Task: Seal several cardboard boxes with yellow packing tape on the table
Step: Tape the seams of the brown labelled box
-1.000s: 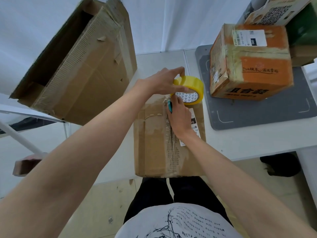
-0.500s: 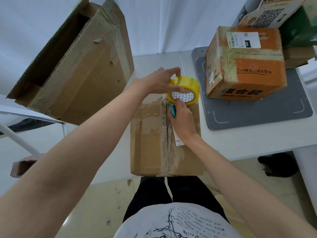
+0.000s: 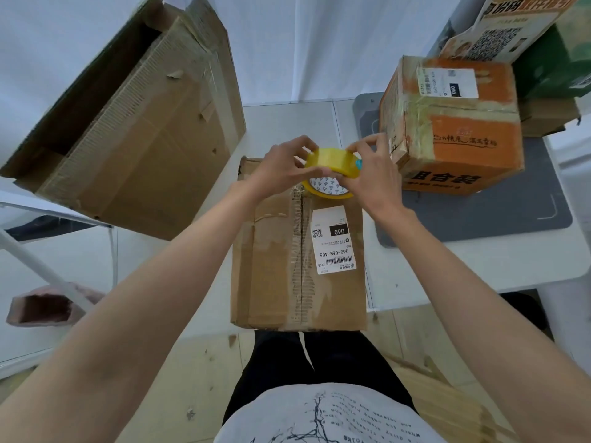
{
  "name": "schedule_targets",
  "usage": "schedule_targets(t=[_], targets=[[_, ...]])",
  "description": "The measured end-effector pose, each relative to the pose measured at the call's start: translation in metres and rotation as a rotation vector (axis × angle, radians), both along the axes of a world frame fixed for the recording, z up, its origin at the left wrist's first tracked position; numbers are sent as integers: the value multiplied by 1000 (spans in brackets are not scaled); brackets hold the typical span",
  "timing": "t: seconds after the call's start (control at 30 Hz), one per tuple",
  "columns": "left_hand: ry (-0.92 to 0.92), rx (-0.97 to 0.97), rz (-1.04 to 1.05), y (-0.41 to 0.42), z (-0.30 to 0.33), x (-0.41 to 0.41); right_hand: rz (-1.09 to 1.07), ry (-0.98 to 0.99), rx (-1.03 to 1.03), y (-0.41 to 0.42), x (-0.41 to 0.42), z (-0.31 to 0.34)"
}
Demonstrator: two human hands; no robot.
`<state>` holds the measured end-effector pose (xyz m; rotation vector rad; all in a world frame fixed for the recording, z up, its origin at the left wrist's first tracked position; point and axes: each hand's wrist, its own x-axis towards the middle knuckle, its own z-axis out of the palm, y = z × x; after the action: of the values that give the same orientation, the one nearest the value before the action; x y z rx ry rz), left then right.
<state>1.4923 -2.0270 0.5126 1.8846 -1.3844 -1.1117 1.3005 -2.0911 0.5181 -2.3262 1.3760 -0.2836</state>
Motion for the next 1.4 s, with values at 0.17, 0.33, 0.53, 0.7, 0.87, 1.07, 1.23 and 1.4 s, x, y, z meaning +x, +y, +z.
schedule_targets(t=[0.17, 0.33, 0.53, 0.7, 0.87, 1.07, 1.23, 1.4], targets=[[-84, -148, 264, 16, -49, -16, 60, -18, 119, -1, -1, -1], [-461, 45, 264, 16, -96, -43, 85, -76, 80, 4, -4, -6], [-631, 30, 228, 19, -114, -47, 170, -54, 39, 1, -8, -13], [-660, 35, 219, 19, -117, -45, 221, -24, 10, -6, -4, -11], [-681, 46, 233, 18, -119, -46, 246, -9, 11, -8, -5, -10], [-680, 46, 231, 20, -119, -45, 269, 10, -40, -9, -4, -10], [-564, -22, 217, 24, -108, -40, 234, -26, 2, -13, -7, -10], [-560, -48, 71, 34, -107, -30, 228, -49, 76, -23, -7, -8]])
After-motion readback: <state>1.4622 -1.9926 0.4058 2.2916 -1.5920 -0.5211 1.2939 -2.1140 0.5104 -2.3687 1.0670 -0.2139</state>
